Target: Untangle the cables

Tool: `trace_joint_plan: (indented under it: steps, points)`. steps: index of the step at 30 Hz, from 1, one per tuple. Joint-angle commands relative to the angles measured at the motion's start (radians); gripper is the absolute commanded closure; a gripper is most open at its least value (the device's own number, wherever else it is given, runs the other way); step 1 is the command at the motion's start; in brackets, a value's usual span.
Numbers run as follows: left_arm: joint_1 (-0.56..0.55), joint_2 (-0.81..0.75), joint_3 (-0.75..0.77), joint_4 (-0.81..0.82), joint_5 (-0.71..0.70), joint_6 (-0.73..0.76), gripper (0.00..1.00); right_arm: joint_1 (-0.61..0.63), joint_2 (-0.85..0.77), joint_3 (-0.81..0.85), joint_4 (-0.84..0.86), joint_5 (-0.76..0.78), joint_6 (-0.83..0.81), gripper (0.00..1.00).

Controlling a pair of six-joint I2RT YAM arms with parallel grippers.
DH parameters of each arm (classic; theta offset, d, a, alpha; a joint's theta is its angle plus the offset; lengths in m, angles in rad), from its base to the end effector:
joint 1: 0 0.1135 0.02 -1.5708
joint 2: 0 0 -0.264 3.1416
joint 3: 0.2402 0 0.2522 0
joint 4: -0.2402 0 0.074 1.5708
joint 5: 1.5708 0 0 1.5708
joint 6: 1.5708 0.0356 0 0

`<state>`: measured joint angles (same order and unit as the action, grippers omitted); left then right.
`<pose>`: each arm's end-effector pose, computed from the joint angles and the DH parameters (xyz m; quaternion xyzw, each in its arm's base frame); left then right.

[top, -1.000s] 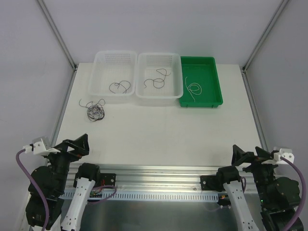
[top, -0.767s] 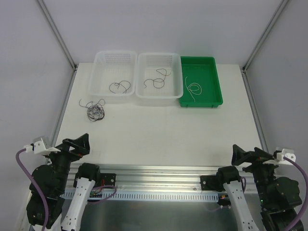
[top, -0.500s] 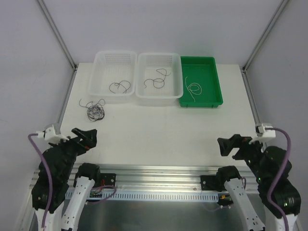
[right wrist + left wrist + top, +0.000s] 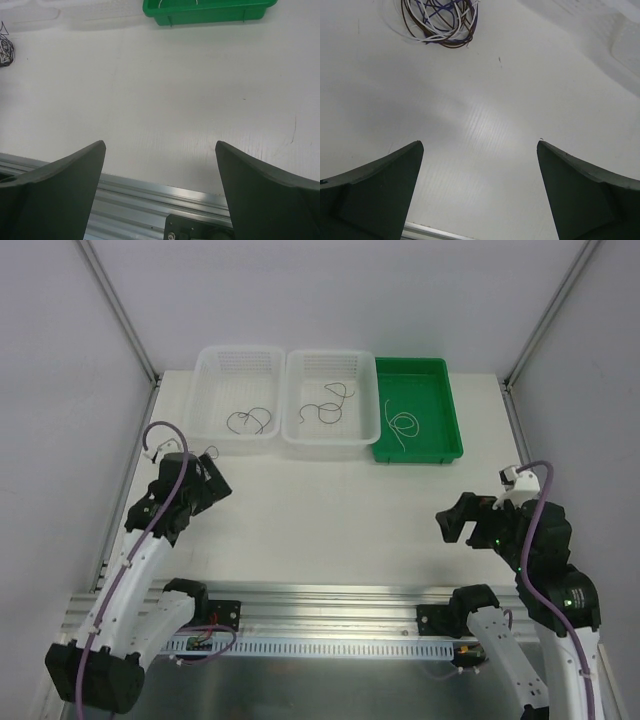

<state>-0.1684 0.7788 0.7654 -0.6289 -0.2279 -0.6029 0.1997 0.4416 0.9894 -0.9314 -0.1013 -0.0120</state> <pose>0.1639 -0.0197 0.2905 -0.2412 0.8565 -0.0731 0.4504 0.0587 0.0156 0.3642 -0.1156 0.8202 0.0941 0.5522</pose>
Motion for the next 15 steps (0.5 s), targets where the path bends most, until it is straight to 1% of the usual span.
trace_joint_plan:
  steps: [1, 4, 5, 6, 7, 9, 13, 15]
  points:
    - [0.023, 0.13, 0.052, 0.173, -0.068, 0.005, 0.01, -0.002, 0.037, -0.027, 0.065, 0.031, -0.02, 0.03]
    - [0.104, 0.329, 0.11, 0.216, -0.038, -0.003, 0.01, -0.002, 0.06, -0.041, 0.06, 0.058, 0.044, 0.03]
    - [0.139, 0.367, 0.123, 0.244, -0.033, -0.003, 0.01, -0.002, 0.059, -0.061, 0.068, 0.028, 0.055, 0.03]
    - [0.15, 0.402, 0.136, 0.261, -0.036, 0.0, 0.01, 0.0, 0.043, -0.081, 0.101, 0.0, 0.061, 0.03]
    - [0.159, 0.469, 0.164, 0.273, -0.04, 0.011, 0.01, -0.002, 0.031, -0.098, 0.118, -0.02, 0.081, 0.03]
    - [0.187, 0.532, 0.195, 0.311, -0.036, 0.02, 0.01, -0.002, -0.012, -0.148, 0.167, -0.052, 0.101, 0.03]
    - [0.208, 0.715, 0.287, 0.327, -0.018, 0.046, 0.01, -0.002, -0.053, -0.189, 0.198, -0.04, 0.096, 0.03]
    - [0.219, 0.764, 0.311, 0.328, -0.005, 0.054, 0.01, -0.002, -0.055, -0.189, 0.186, -0.018, 0.078, 0.03]
